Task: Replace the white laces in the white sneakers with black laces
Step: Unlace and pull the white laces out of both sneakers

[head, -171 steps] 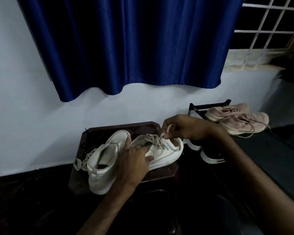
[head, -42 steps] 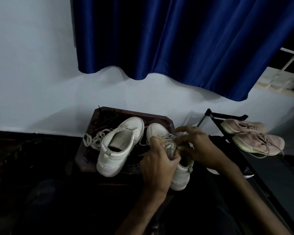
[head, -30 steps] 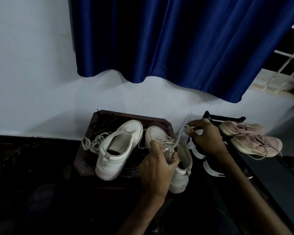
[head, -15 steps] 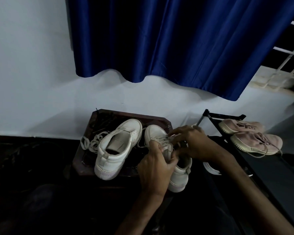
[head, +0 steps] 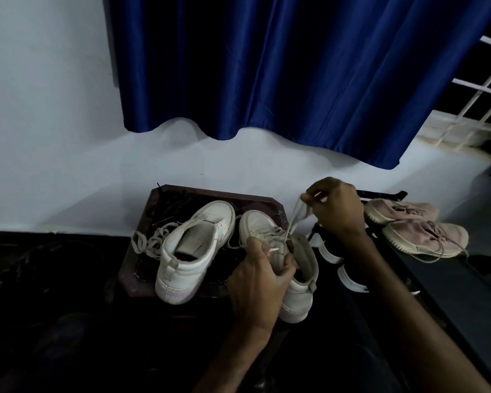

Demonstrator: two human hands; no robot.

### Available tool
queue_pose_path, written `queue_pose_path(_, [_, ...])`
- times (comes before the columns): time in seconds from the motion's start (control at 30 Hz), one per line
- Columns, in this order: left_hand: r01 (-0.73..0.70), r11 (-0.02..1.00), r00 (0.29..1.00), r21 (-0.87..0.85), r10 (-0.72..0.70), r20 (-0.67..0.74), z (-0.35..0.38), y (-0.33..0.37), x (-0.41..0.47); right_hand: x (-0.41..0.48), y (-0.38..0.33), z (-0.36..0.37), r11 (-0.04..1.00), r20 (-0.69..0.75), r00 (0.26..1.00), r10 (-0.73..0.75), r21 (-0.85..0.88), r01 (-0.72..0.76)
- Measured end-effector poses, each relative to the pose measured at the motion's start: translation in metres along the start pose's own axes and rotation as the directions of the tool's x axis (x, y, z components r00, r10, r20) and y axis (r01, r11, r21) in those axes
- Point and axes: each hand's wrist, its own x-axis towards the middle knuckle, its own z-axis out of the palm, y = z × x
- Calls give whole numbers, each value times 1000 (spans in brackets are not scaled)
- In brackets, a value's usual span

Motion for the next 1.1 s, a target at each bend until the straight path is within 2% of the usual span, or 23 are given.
queue_pose_path(0.1, [5,1000,1000,0,-5,28,-3,0,1,8,1,6,988,-19,988,150,34,-150])
queue_pose_path(0.17, [8,1000,999,-5,-8,45,-3,-1,1,8,1,9,990,99,987,127,53,-133])
queue_pose_path(0.27, [40,998,996,-43,-36,77,-3,-1,2,-1,-4,7,995,263,965,7,98,-34])
queue_pose_path(0.37, [70,996,995,-57,-65,77,-1,-1,2,-2,-8,5,988,200,980,-25,153,-6])
queue_pose_path(0.47, [75,993,983,-91,-59,173,-4,-3,3,9,-19,7,931,188,982,30,353,-96])
queue_pose_path(0.53, [16,999,976,-46,-6,217,-7,-3,5,16,-25,10,909,254,967,8,402,-113])
queue_pose_path(0.6, [-108,992,971,63,92,223,-10,-1,9,15,-23,12,932,327,945,-13,347,-107])
queue_pose_path(0.7, [-192,967,970,166,161,184,-13,-2,14,-6,-12,4,946,314,949,16,303,-116])
queue_pose_path(0.83, [-153,979,967,135,120,225,-20,-2,17,-55,7,-7,950,328,941,80,260,-171])
queue_pose_path(0.93, [-239,963,956,127,210,205,-18,6,26,-87,9,-9,949,321,938,128,235,-210])
queue_pose_path(1.0, [-291,955,921,61,263,287,-12,10,35,-104,5,-4,948,240,963,120,260,-182])
queue_pose_path(1.1, [-183,983,873,-24,174,455,-8,7,47,-120,-9,9,948,170,980,105,280,-150])
